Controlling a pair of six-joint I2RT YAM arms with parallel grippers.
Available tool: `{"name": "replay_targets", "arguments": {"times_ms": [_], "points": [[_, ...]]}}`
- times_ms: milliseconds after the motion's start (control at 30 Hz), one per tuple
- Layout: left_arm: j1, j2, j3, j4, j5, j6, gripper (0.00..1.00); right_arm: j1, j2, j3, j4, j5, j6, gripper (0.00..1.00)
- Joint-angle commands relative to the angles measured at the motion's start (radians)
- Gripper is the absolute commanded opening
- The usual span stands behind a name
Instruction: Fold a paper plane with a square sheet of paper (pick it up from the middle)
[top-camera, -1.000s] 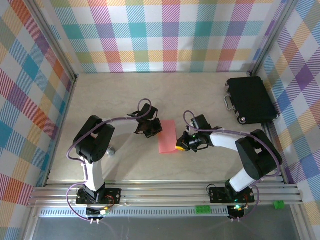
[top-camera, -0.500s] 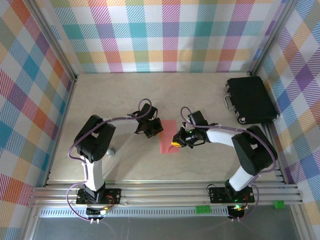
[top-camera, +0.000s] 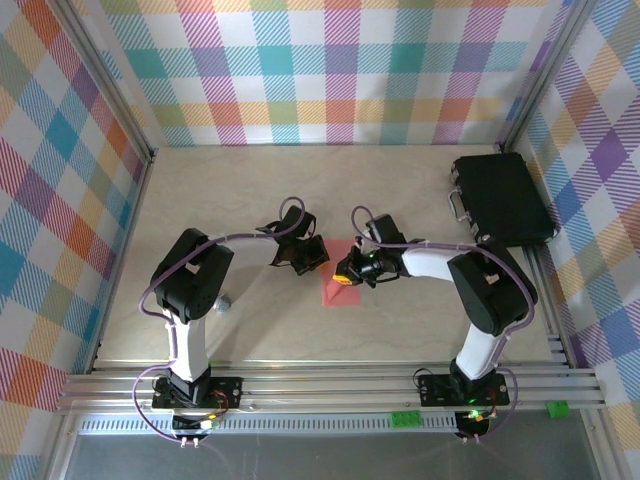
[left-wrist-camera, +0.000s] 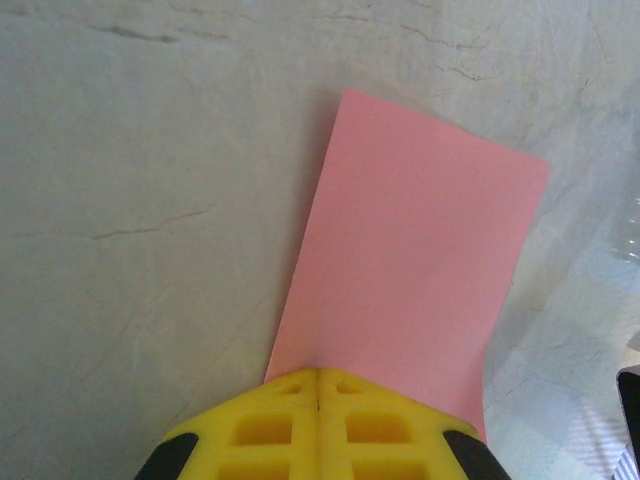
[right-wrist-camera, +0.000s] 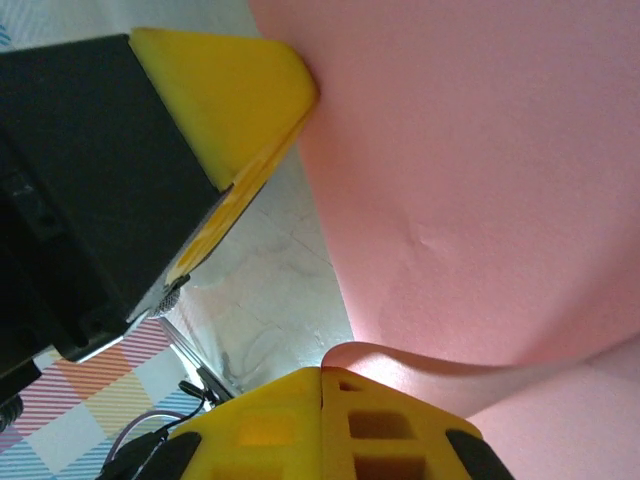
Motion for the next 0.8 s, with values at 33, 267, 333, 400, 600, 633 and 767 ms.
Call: {"name": "replay_targets", "arguments": {"times_ms": [33, 267, 333, 400, 600, 633, 767], "points": [[0.003, 0.044, 0.0, -0.049, 0.01, 0.016, 0.04, 0.004, 0.038, 0.031, 0.002, 0.016, 0.008, 0.0], [0.002, 0.045, 0.0, -0.055, 0.007, 0.018, 0.04, 0.004, 0.064, 0.043, 0.0, 0.049, 0.007, 0.0], [0.002, 0.046, 0.0, -0.055, 0.007, 0.018, 0.04, 0.004, 0.072, 0.043, 0.011, 0.05, 0.007, 0.0], [0.002, 0.047, 0.0, -0.056, 0.007, 0.018, 0.04, 0.005, 0.078, 0.044, 0.021, 0.047, 0.009, 0.0], [0.0, 0.05, 0.001, -0.06, 0.006, 0.017, 0.04, 0.005, 0.099, 0.051, 0.05, 0.031, 0.005, 0.0], [0.0, 0.05, 0.001, -0.059, 0.005, 0.017, 0.04, 0.005, 0.104, 0.053, 0.051, 0.026, 0.003, 0.0], [0.0, 0.048, 0.002, -0.064, 0.005, 0.015, 0.04, 0.004, 0.116, 0.057, 0.045, 0.012, 0.001, 0.0]]}}
